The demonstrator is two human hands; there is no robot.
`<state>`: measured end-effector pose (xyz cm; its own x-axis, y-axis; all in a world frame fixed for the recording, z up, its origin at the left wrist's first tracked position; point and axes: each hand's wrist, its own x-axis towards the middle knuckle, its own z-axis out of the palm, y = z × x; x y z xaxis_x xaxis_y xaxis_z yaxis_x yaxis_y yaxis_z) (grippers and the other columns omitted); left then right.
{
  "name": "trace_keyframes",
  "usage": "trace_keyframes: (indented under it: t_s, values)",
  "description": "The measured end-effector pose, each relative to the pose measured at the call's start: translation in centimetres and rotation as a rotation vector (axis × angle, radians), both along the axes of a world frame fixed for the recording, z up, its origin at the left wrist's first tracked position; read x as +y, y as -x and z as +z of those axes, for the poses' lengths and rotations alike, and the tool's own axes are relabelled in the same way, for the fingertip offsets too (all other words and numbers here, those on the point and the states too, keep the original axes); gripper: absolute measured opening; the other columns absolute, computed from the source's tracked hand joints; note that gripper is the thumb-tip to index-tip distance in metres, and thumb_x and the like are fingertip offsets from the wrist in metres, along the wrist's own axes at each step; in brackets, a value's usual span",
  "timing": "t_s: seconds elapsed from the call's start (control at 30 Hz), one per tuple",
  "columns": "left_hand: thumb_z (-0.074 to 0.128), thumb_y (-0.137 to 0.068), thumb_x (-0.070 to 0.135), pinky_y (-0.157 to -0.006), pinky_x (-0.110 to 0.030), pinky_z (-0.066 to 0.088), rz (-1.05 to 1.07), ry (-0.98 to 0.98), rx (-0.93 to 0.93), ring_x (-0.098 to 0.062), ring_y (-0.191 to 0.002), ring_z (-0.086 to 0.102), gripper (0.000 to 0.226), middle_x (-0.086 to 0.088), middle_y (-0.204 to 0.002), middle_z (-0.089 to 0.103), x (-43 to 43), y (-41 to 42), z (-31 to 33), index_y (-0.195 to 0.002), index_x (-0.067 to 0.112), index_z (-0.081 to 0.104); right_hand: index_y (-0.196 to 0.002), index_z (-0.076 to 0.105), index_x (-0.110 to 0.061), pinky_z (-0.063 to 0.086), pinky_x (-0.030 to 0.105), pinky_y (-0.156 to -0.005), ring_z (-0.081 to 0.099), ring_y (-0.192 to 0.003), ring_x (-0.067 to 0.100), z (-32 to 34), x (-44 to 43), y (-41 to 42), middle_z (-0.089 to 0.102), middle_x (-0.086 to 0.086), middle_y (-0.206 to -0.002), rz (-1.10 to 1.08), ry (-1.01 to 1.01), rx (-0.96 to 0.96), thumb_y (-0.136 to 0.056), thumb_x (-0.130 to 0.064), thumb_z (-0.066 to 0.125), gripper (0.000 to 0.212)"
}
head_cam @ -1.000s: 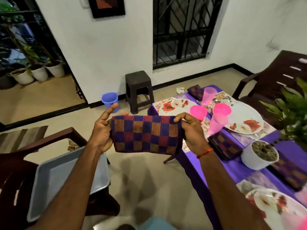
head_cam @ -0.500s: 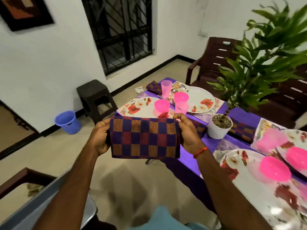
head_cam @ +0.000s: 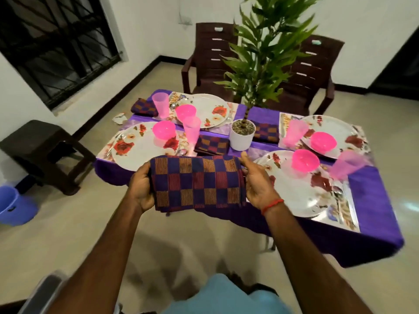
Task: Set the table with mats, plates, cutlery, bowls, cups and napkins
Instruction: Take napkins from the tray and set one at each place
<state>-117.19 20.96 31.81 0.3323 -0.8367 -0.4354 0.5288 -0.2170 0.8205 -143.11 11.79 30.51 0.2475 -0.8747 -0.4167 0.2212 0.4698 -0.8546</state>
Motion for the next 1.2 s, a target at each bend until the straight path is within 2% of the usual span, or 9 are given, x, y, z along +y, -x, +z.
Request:
trace_keyframes:
  t_s: [0.2, 0.27, 0.37, 0.5, 0.63, 0.8, 0.93, 1.07, 1.2]
  values:
    - [0.038, -0.101, 0.039, -0.067, -0.032, 0.055, -0.174, 0.105, 0.359, -0.014, -0.073, 0.06, 0.041, 0.005, -0.069, 0.065, -0.1, 1.8, -2.0, -0.074, 0.021, 0.063, -0.124, 0.07, -0.011, 0.059, 0.04, -0.093, 0.073, -0.102, 0.021, -0.1, 0.9, 2.7, 0.077, 0.001, -0.109, -0.03, 0.293, 0.377, -0.097, -0.009, 0.063, 0.028]
    - [0.041, -0.097, 0.059, -0.075, -0.037, 0.05, -0.277, 0.093, 0.482, -0.019, -0.082, 0.061, 0.047, -0.001, -0.083, 0.068, -0.4, 2.2, -2.5, -0.091, 0.018, 0.062, -0.126, 0.069, -0.011, 0.058, 0.036, -0.093, 0.073, -0.101, 0.017, 0.6, 1.1, 3.8, 0.077, -0.001, -0.108, -0.022, 0.331, 0.403, -0.099, -0.007, 0.06, 0.029]
    - [0.044, -0.09, 0.081, -0.093, -0.052, 0.051, -0.538, 0.028, 0.426, -0.04, -0.109, 0.064, 0.083, -0.022, -0.125, 0.066, -0.9, 4.1, -3.2, -0.123, 0.008, 0.064, -0.128, 0.068, -0.013, 0.056, 0.028, -0.093, 0.071, -0.103, 0.012, 1.4, 1.4, 4.7, 0.075, -0.005, -0.11, 0.081, 0.411, 0.418, -0.101, -0.005, 0.055, 0.031]
    - [0.092, -0.071, 0.04, -0.096, -0.047, 0.056, -0.881, -0.019, 0.271, -0.036, -0.114, 0.068, 0.075, -0.023, -0.133, 0.065, -0.6, 8.0, -3.1, -0.132, 0.004, 0.066, -0.143, 0.057, -0.019, 0.043, 0.038, -0.112, 0.056, -0.13, 0.015, 0.7, 1.4, 6.2, 0.061, -0.002, -0.141, 0.237, 0.655, 0.758, -0.101, -0.017, 0.057, 0.041]
    - [0.095, -0.064, 0.013, -0.099, -0.049, 0.054, -1.038, -0.047, 0.099, -0.038, -0.111, 0.068, 0.076, -0.027, -0.132, 0.064, -1.4, 12.8, -3.5, -0.131, 0.001, 0.062, -0.147, 0.05, -0.034, 0.049, 0.042, -0.103, 0.057, -0.126, 0.021, 0.4, 1.4, 8.4, 0.061, -0.003, -0.141, 0.209, 0.835, 1.012, -0.101, -0.03, 0.055, 0.046]
    - [0.089, -0.064, 0.005, -0.092, -0.048, 0.058, -0.888, -0.033, 0.113, -0.039, -0.108, 0.07, 0.072, -0.028, -0.128, 0.066, -2.9, 18.0, -3.6, -0.13, 0.0, 0.062, -0.142, 0.05, -0.034, 0.047, 0.03, -0.1, 0.058, -0.12, 0.01, -0.6, 1.1, 14.5, 0.064, -0.003, -0.13, -0.172, 0.532, 0.685, -0.093, -0.045, 0.068, 0.054]
    - [0.089, -0.06, 0.004, -0.079, -0.046, 0.062, -0.755, -0.018, 0.129, -0.038, -0.099, 0.073, 0.069, -0.027, -0.12, 0.07, -4.1, 20.8, -3.2, -0.125, 0.0, 0.065, -0.14, 0.052, -0.022, 0.046, 0.054, -0.108, 0.058, -0.126, 0.029, -3.5, 2.6, 19.2, 0.059, 0.01, -0.14, -0.07, -0.134, 0.244, -0.07, -0.085, 0.062, 0.095]
    - [0.074, -0.076, 0.001, -0.083, -0.049, 0.061, -0.711, -0.012, 0.14, -0.04, -0.103, 0.071, 0.06, -0.028, -0.126, 0.068, -5.6, 23.8, -3.0, -0.134, -0.002, 0.058, -0.129, 0.065, -0.008, 0.05, 0.059, -0.101, 0.061, -0.12, 0.039, -5.6, 5.5, 21.0, 0.061, 0.022, -0.135, -0.011, -0.364, -0.302, -0.094, -0.055, 0.058, 0.06]
    - [0.073, -0.079, 0.0, -0.083, -0.05, 0.06, -0.707, -0.018, 0.101, -0.041, -0.109, 0.07, 0.059, -0.028, -0.131, 0.065, -6.9, 26.6, -3.3, -0.136, 0.003, 0.057, -0.142, 0.05, -0.005, 0.056, 0.052, -0.096, 0.057, -0.126, 0.042, -3.9, 4.7, 23.1, 0.058, 0.024, -0.139, 0.013, -0.164, -0.368, -0.098, -0.009, 0.058, 0.044]
